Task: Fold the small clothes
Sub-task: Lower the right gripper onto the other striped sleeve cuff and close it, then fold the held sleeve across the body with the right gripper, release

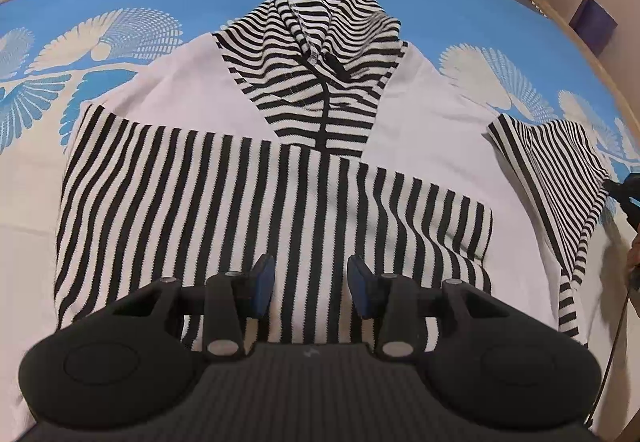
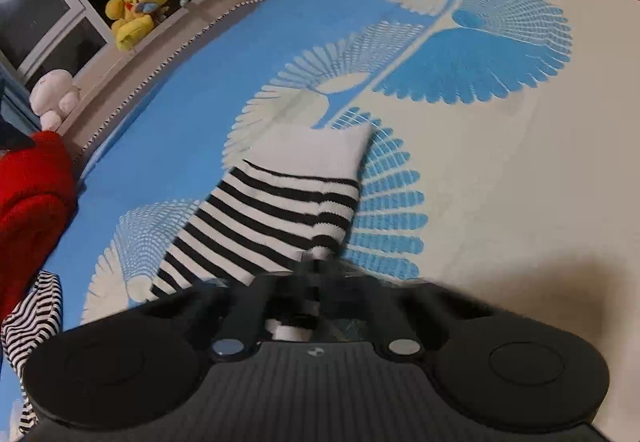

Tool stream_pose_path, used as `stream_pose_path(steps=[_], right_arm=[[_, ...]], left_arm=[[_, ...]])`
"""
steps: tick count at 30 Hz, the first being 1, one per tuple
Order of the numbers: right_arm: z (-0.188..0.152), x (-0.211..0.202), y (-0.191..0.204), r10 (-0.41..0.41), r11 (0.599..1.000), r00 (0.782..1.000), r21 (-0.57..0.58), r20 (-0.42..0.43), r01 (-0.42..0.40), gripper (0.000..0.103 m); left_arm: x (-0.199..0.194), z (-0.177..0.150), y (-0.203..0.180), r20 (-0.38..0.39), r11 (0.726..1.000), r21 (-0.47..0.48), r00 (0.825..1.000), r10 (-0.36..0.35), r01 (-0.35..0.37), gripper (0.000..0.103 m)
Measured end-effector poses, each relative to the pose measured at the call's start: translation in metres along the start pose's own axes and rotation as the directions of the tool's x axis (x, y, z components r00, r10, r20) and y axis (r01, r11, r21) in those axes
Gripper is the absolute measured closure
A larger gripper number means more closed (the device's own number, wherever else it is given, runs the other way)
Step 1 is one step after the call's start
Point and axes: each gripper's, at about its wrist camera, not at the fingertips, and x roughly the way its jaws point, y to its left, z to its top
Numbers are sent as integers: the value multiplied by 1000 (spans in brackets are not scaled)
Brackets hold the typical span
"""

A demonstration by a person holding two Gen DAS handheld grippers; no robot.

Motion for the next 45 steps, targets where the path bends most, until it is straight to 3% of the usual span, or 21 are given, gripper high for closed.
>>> stream_pose_path(steps=[5,8,13,16,20,22,23,25,27,28,29,30,31,32,34,36,37,39,42,45], right_arm=[[16,-39,20,48,999,994,20,97,-50,103],[23,-87,43,94,995,983,25,161,-99,103],[10,-160,71,97,991,973,74,210,-114,103],[-10,-183,81,38,998,969,32,245,-48,103],[-26,-177,93,-40,999,960,-12,277,46,103],[-35,-178,116,-8,996,953,-88,302,36,103],[-45,-180,135,50,982,947,-187,317,11,103],[-75,-188,171,179,922,933,-385,311,-48,103],[-110,-197,203,330,819,919,-550,218,-164,102],[-132,-201,219,397,741,907,-632,139,-227,102],[-160,-204,235,449,639,892,-714,44,-287,102],[-181,-207,244,469,567,883,-757,-28,-325,100],[-205,-205,252,470,486,872,-785,-136,-385,96],[-229,-198,258,431,402,852,-782,-297,-475,84],[-259,-186,261,341,331,812,-748,-474,-575,77],[-276,-182,260,261,288,795,-741,-548,-606,77],[-275,-183,259,258,278,792,-742,-554,-609,75],[-266,-187,259,275,298,800,-743,-534,-599,64],[-244,-180,254,273,383,841,-749,-468,-541,60],[-218,-162,243,234,500,882,-728,-408,-469,60]], left_arm=[[-11,7,8,23,999,-33,1000,-19,20,58],[-20,12,15,44,998,-57,999,-25,27,58],[-24,17,31,51,994,-105,998,-22,27,58],[-27,18,43,53,991,-134,998,-16,23,58],[-39,20,63,80,988,-154,997,0,12,58],[-42,22,75,90,985,-171,996,21,-5,58],[-44,23,84,91,982,-190,995,35,-17,58],[-46,27,100,95,973,-228,994,58,-35,58],[-48,30,115,100,964,-262,992,82,-54,58],[-49,32,122,102,959,-278,990,92,-61,58],[-50,33,128,102,956,-288,990,97,-64,58],[-50,33,133,101,952,-298,990,100,-66,58],[-49,34,137,98,949,-307,990,100,-65,58],[-48,33,140,92,946,-318,991,95,-61,58],[-43,32,145,73,940,-339,995,72,-43,58],[-37,29,150,58,929,-370,998,33,-9,58],[-34,28,153,55,923,-386,998,12,10,58],[-26,27,156,52,908,-416,998,-29,48,58],[-13,29,150,72,907,-409,995,-74,97,58],[4,32,143,72,905,-408,992,-100,121,58]])
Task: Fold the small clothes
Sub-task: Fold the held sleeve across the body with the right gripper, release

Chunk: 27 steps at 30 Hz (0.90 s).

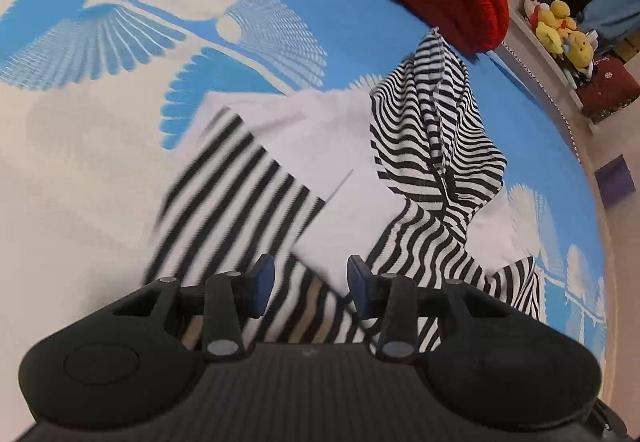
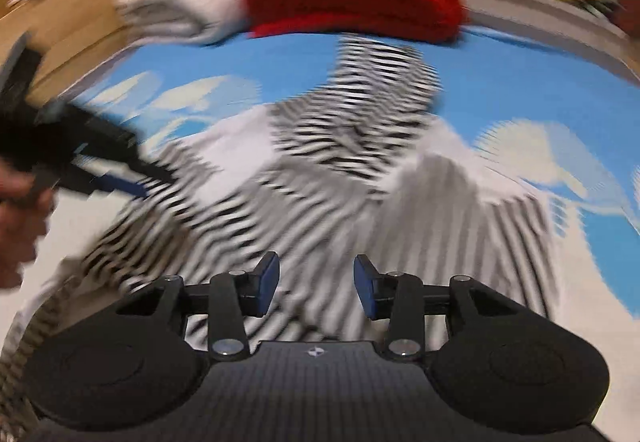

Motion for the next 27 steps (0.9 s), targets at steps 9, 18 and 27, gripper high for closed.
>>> stream_pose_path(steps=[9,18,27], right_arm=[[-2,3,-57,-169,968,985,182,-39,174,60],[-19,10,-106,-236,878,952,378,-194,295,60],[-42,20,-128,-253,786,914,484,-319,386,59]], left_arm=[[39,-6,-8,-42,998,-55,999,-24,21,58],[-7,-12,-36,98,999,20,995,28,-30,93],[-63,-40,-15,49,973,-67,974,222,-219,80]])
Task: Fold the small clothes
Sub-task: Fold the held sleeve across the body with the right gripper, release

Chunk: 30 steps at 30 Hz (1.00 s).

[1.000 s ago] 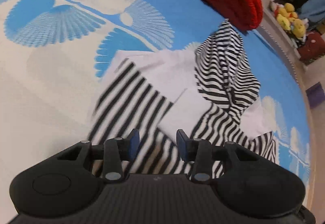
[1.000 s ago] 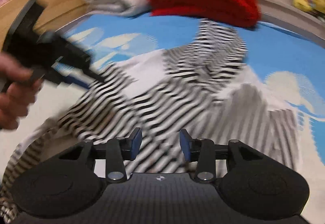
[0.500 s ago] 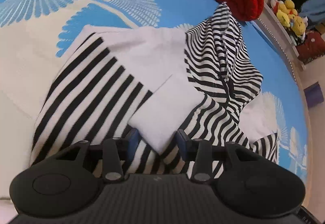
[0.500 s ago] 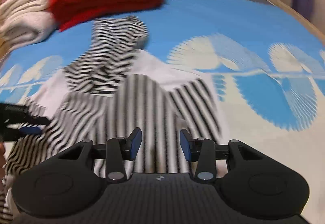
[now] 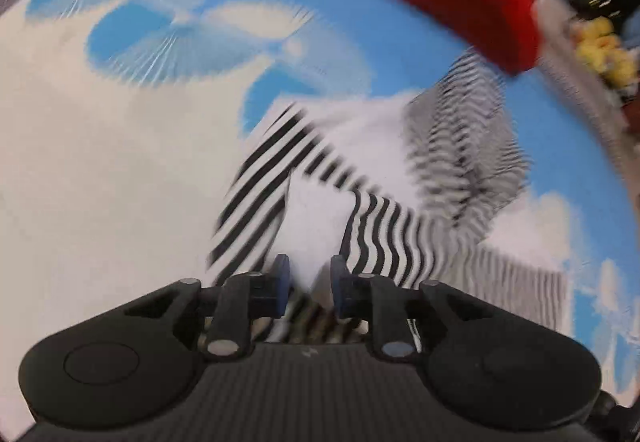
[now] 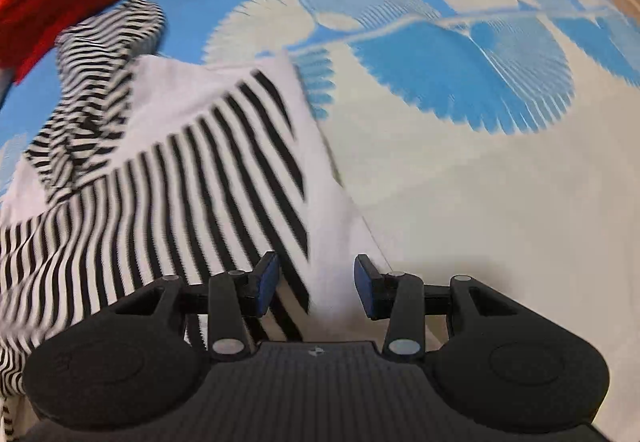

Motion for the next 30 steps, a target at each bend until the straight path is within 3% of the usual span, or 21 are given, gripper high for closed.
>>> stream_pose_path(steps=[3,5,6,10,15,18,24,26,28,30], right_arm=[[-3,6,-5,-23,1000,1000,18,-21,24,55],[-5,7,-4,-39,999,999,-3,-15,39,55],[-6,7,-4,-47,999,999,-5,-8,47,58],[-8,6,-5,-50,999,999,-9,5,50,97],[-3,-5,-5,-58,998,996,11,61,58,101],[4,-14,-15,-77,995,993,70,86,71,101],[9,-16,-28,-34,991,999,133,34,29,97],[9,-30,-24,7,990,994,138,105,-22,83],[7,-40,-12,69,995,985,64,156,-79,65],[3,-35,5,176,984,979,-36,103,-173,64]], left_arm=[[-5,11,2,95,997,49,994,58,-62,70],[-5,19,-2,121,994,103,993,11,-24,61],[-2,21,-4,114,991,137,993,-17,1,60],[24,23,-7,27,978,204,999,-35,29,60],[40,22,5,-11,979,201,1000,-21,22,60],[38,25,8,-13,978,202,999,-39,41,60],[35,23,1,-36,963,254,996,-83,89,60],[35,20,-2,-43,954,281,995,-92,101,60],[38,17,-2,-50,950,295,994,-93,104,60],[46,13,0,-84,947,305,993,-79,102,60]])
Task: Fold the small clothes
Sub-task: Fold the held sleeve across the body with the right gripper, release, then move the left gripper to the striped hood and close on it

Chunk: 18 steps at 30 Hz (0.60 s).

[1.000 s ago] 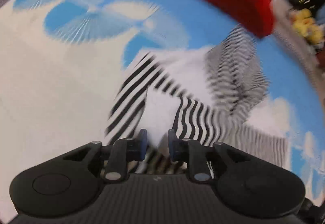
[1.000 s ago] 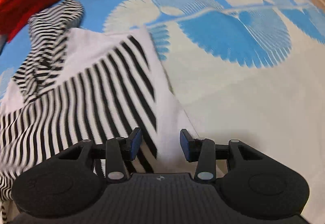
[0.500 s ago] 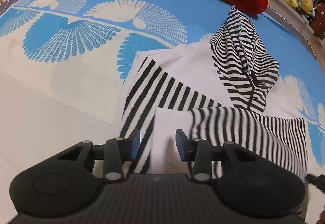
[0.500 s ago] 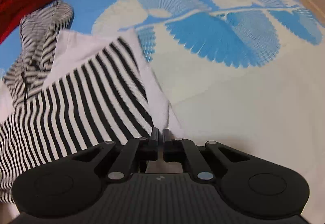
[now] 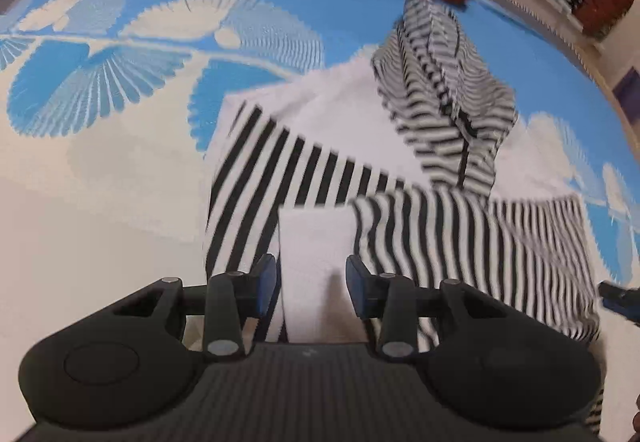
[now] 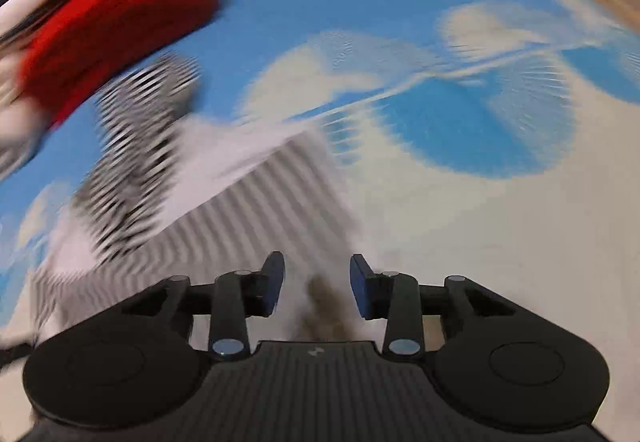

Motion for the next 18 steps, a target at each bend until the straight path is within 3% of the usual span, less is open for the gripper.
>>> stream_pose_path(steps=[2,4,6,9,11,13,16,18], right_arm=[[-10,20,8,14,999,991,-50,-131,-21,63],[-24,41,5,-57,997,971,-66,-232,42,64],[-22,38,7,-58,997,973,-71,-222,43,64],[-12,19,17,-3,995,992,-103,-126,-10,63],[-14,24,21,-17,989,991,-147,-129,-2,61],[-22,41,18,-73,986,977,-162,-202,40,61],[-19,40,17,-74,988,978,-147,-195,45,61],[-13,30,22,-54,985,989,-172,-136,30,61]], left_arm=[[17,-5,5,-83,1000,4,996,29,-28,60],[26,-8,13,-115,999,-6,993,35,-36,61],[18,-3,16,-70,999,-34,997,24,-27,61],[8,3,14,0,999,-21,1000,29,-29,61],[19,2,11,-37,999,1,998,45,-45,61],[32,-3,11,-77,998,12,995,64,-63,61],[22,2,5,-35,997,24,996,77,-76,61],[11,3,-2,12,994,54,996,93,-94,59]])
